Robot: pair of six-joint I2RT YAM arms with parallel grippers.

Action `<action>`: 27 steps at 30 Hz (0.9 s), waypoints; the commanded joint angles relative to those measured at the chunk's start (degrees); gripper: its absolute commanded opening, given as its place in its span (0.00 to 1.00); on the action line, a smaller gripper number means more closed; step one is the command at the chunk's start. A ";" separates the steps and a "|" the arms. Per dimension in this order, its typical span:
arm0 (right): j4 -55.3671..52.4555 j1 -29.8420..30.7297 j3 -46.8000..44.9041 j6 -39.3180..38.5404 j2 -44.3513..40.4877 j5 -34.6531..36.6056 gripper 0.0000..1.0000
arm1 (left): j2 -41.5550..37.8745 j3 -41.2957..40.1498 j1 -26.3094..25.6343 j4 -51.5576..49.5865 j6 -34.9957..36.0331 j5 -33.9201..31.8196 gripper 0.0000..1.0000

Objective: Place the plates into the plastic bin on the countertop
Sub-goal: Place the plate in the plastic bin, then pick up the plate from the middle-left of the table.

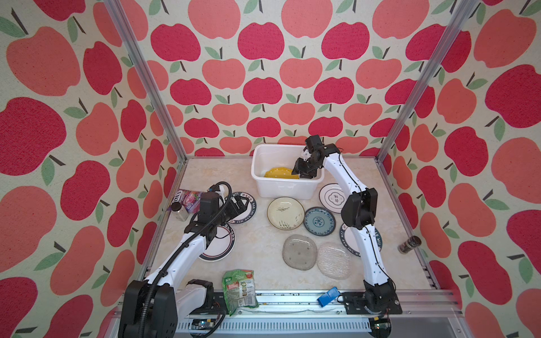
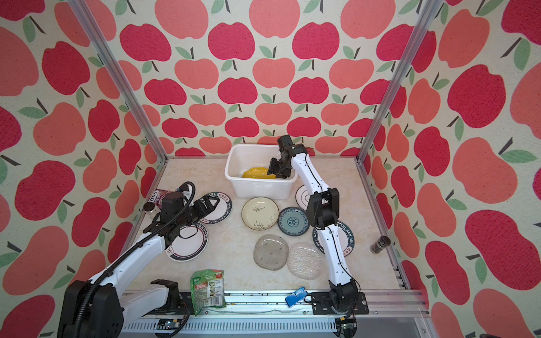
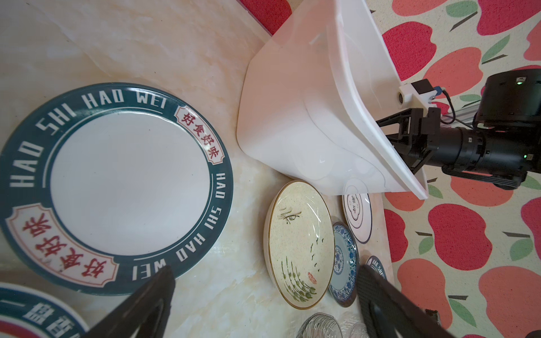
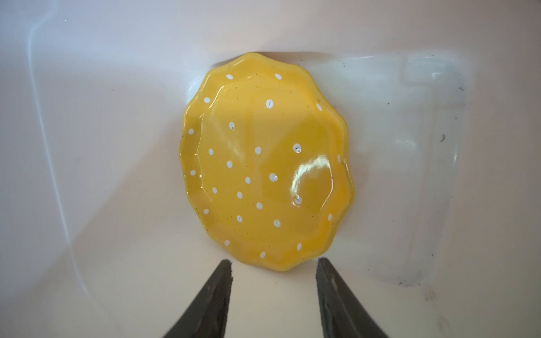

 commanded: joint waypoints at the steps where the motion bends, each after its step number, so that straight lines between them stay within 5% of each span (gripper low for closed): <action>1: -0.22 0.41 -0.48 -1.67 -3.92 1.05 0.50 | -1.15 -0.59 0.15 1.09 -0.03 0.50 0.99; 12: -0.27 -0.73 8.18 -6.12 -9.58 2.58 0.50 | 2.04 4.73 -0.61 -5.45 3.05 -3.32 0.99; 18: 5.29 -0.70 3.28 -9.06 -20.64 1.89 0.50 | 5.40 8.02 -2.49 -8.11 4.43 -10.56 0.99; 21: 8.62 -0.17 -6.45 -10.05 -28.22 2.21 0.50 | 6.22 8.06 -2.77 -5.62 2.58 -9.01 0.99; 27: 24.42 2.28 -40.54 -10.08 -50.70 3.92 0.49 | 10.05 12.46 -8.47 -10.00 4.70 -9.51 0.99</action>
